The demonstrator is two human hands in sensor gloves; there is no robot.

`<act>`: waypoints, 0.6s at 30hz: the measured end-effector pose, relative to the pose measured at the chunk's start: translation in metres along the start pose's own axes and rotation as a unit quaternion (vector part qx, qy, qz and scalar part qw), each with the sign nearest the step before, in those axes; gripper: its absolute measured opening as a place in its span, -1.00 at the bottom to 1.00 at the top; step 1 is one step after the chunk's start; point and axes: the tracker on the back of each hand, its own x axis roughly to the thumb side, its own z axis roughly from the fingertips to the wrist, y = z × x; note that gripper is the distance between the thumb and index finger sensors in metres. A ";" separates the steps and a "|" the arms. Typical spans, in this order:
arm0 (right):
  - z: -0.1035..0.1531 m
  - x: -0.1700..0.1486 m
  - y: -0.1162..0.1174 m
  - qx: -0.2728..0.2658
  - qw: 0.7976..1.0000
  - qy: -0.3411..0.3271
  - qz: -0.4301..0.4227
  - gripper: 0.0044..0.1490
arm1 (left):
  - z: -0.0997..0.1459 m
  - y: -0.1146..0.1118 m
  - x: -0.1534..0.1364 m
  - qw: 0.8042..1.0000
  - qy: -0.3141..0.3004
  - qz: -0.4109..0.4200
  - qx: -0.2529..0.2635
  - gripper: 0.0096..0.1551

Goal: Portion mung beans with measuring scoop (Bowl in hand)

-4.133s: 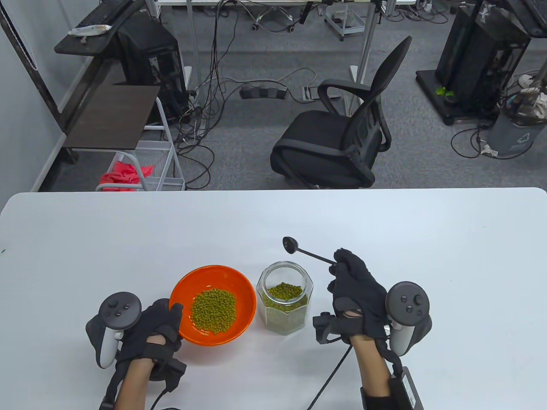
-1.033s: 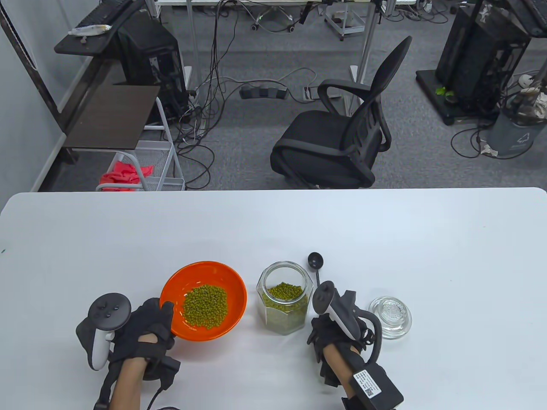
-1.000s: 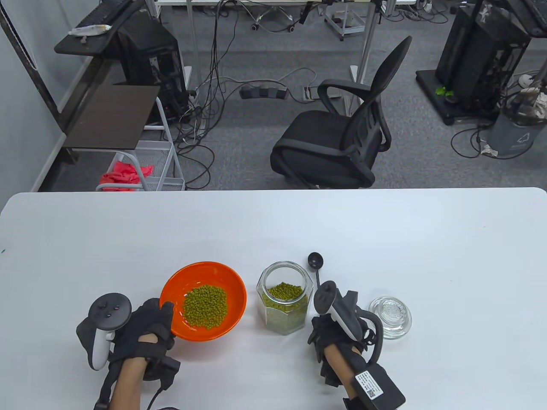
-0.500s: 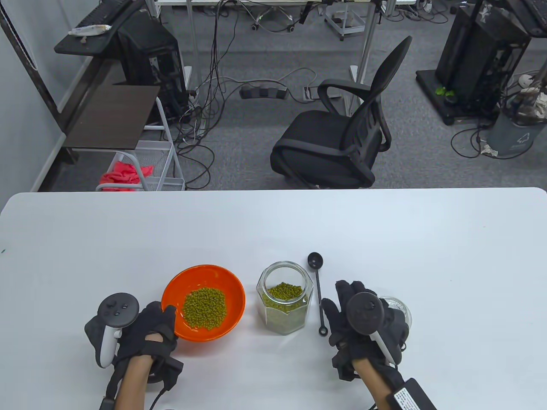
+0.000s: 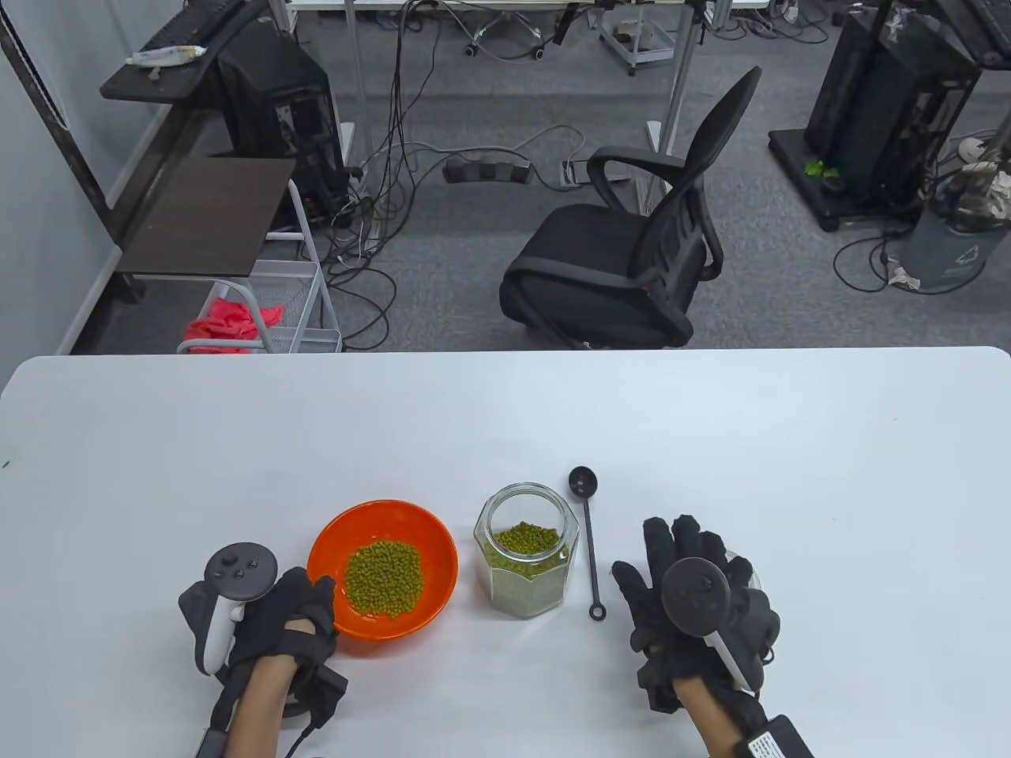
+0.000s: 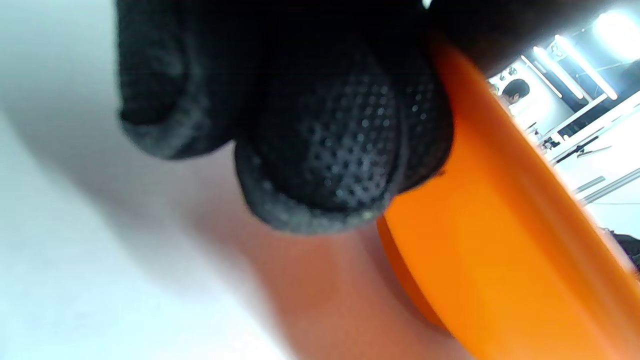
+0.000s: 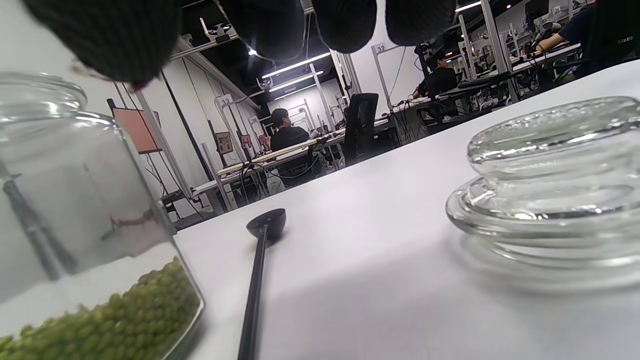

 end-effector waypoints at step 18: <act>0.007 0.010 -0.005 -0.009 1.000 -0.017 0.009 -0.10 | 0.002 -0.007 0.005 0.995 0.026 -0.090 0.035 -0.21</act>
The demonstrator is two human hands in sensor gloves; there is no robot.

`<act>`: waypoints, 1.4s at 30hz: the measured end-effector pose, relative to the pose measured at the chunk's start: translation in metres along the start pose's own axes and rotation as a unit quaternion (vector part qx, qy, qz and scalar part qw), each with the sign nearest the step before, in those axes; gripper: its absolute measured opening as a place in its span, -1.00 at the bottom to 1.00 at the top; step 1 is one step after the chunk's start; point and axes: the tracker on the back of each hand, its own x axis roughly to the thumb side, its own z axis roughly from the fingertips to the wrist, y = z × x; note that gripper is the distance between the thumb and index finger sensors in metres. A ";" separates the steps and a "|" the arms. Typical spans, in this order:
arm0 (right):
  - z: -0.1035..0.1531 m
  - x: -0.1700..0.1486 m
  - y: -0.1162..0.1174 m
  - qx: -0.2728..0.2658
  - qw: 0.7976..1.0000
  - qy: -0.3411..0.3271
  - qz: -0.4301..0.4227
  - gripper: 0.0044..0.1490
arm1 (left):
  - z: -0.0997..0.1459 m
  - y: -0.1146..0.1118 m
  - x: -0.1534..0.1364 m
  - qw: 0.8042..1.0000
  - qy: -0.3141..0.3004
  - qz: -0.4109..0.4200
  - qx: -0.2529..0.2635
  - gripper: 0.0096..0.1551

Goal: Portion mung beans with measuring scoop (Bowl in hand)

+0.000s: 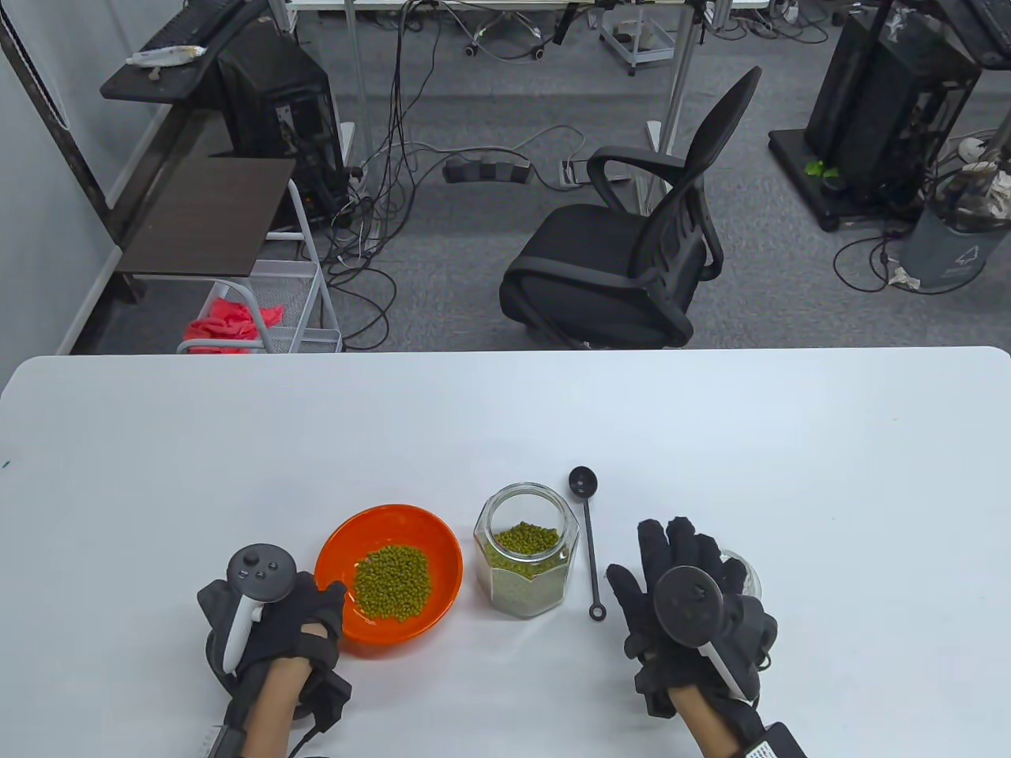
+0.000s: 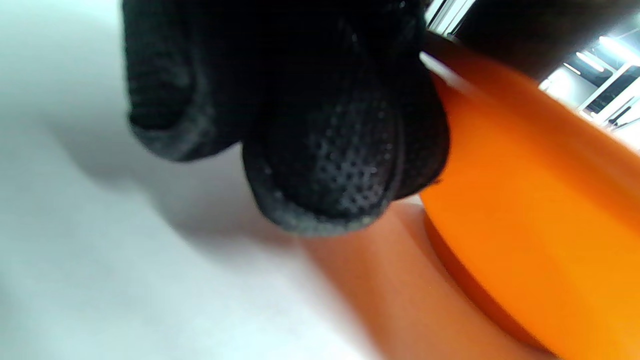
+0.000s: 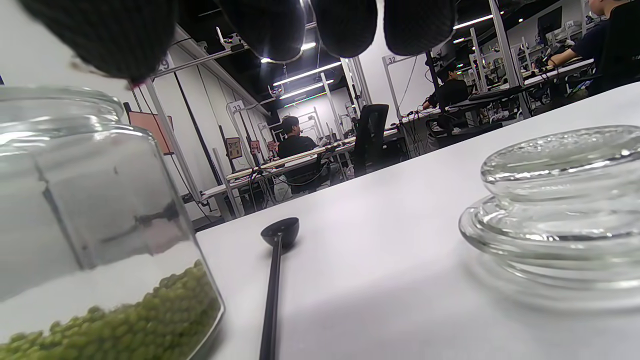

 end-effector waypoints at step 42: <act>-0.033 -0.091 0.019 0.037 0.988 0.147 0.020 0.07 | 0.039 -0.018 0.060 0.944 -0.268 -0.142 0.133 0.03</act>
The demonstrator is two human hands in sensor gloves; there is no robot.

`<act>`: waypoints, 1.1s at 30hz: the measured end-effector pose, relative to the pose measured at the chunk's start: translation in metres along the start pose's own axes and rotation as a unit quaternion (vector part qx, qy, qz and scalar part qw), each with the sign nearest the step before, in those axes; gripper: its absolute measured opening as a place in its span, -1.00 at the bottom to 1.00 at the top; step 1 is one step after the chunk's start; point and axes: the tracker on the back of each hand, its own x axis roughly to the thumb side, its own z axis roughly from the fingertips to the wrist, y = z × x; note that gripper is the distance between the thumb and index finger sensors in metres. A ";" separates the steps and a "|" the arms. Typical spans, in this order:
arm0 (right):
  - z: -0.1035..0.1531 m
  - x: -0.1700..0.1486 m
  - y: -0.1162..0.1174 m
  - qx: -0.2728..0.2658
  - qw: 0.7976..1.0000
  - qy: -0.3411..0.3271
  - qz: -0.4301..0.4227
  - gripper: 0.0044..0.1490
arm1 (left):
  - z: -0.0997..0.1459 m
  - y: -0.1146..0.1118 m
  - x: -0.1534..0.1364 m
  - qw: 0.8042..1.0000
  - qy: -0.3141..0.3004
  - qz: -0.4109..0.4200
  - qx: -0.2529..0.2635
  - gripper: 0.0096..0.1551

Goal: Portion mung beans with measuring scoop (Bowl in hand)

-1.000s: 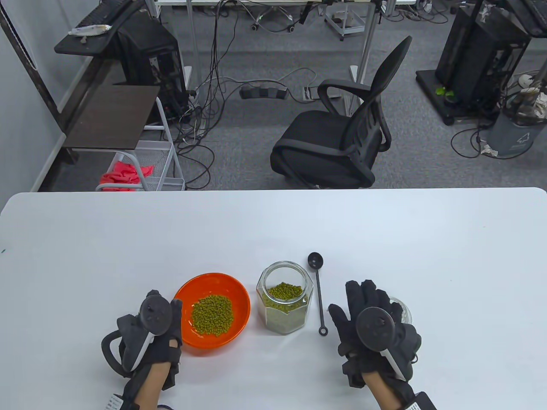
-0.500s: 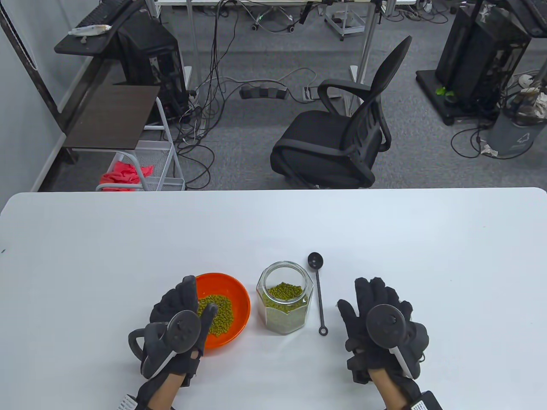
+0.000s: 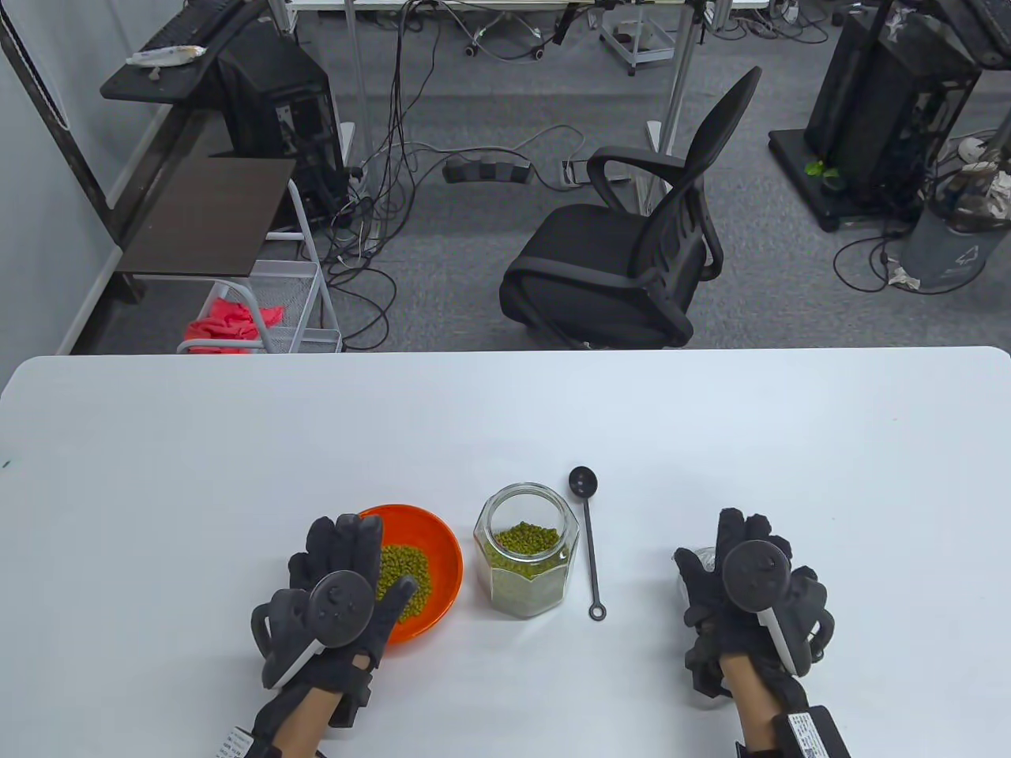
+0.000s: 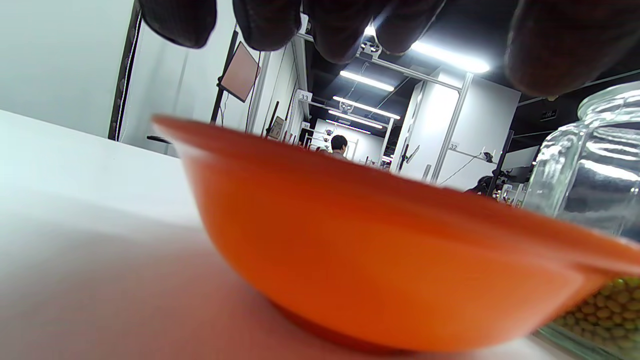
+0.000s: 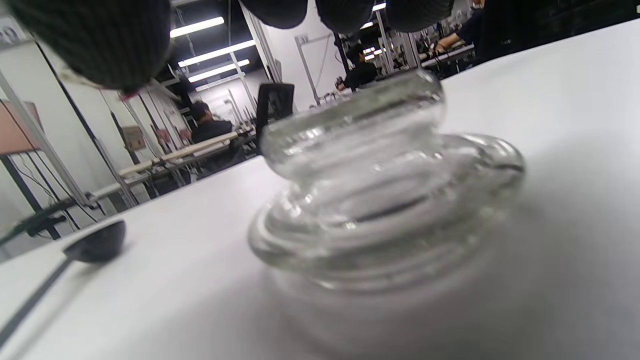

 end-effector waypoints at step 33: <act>-0.009 -0.007 0.017 0.054 0.998 0.030 0.031 0.08 | -0.001 -0.001 -0.002 1.000 0.003 0.001 -0.011 0.03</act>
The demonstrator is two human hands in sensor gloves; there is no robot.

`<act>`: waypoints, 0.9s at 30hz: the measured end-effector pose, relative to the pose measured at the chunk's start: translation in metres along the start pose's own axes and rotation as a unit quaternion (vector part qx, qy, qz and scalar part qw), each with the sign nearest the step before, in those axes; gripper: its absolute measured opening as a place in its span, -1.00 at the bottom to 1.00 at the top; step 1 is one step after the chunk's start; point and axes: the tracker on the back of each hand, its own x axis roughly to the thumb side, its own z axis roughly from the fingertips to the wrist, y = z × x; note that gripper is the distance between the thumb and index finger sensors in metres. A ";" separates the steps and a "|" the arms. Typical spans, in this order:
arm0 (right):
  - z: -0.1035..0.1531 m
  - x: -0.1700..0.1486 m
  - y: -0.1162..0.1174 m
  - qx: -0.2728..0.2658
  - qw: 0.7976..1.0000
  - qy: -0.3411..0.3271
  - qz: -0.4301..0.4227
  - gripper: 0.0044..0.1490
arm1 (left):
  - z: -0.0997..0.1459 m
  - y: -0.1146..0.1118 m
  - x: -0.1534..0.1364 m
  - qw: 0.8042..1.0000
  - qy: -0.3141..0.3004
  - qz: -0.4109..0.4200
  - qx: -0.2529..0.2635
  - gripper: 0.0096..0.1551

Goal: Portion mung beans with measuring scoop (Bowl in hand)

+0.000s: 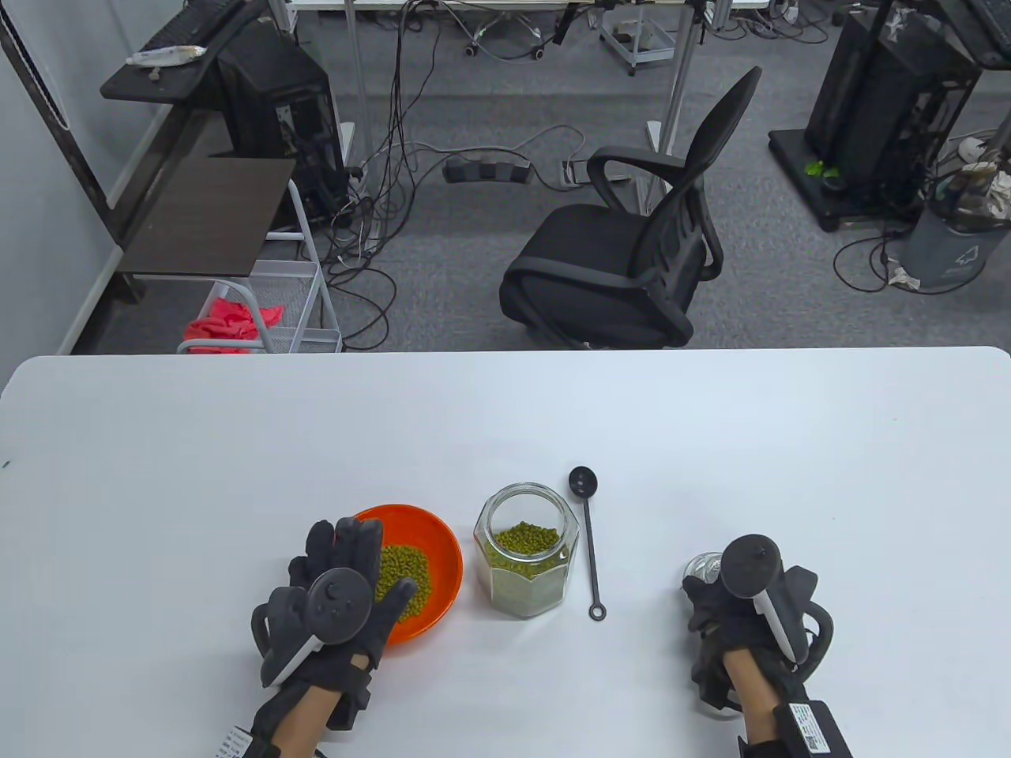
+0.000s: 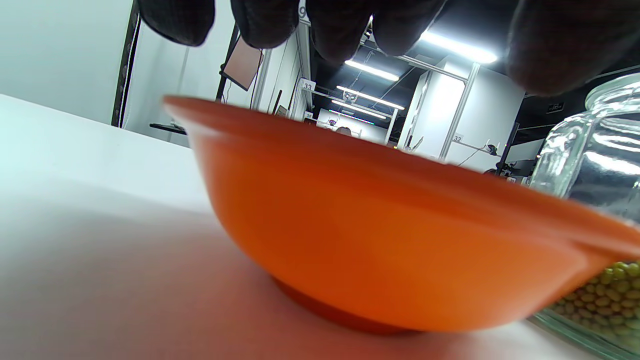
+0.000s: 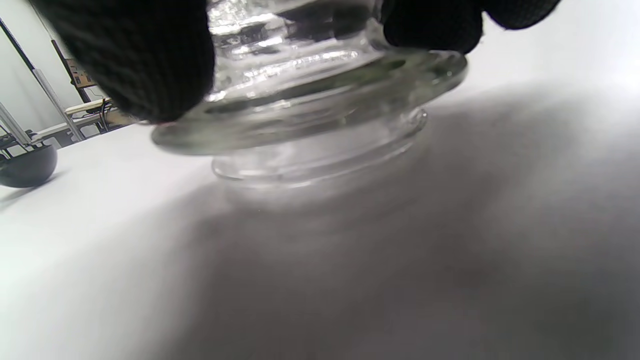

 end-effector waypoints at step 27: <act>0.058 0.084 -0.060 -0.133 0.970 -0.182 -0.089 0.05 | -0.001 0.003 -0.006 1.000 0.008 -0.003 -0.002 0.02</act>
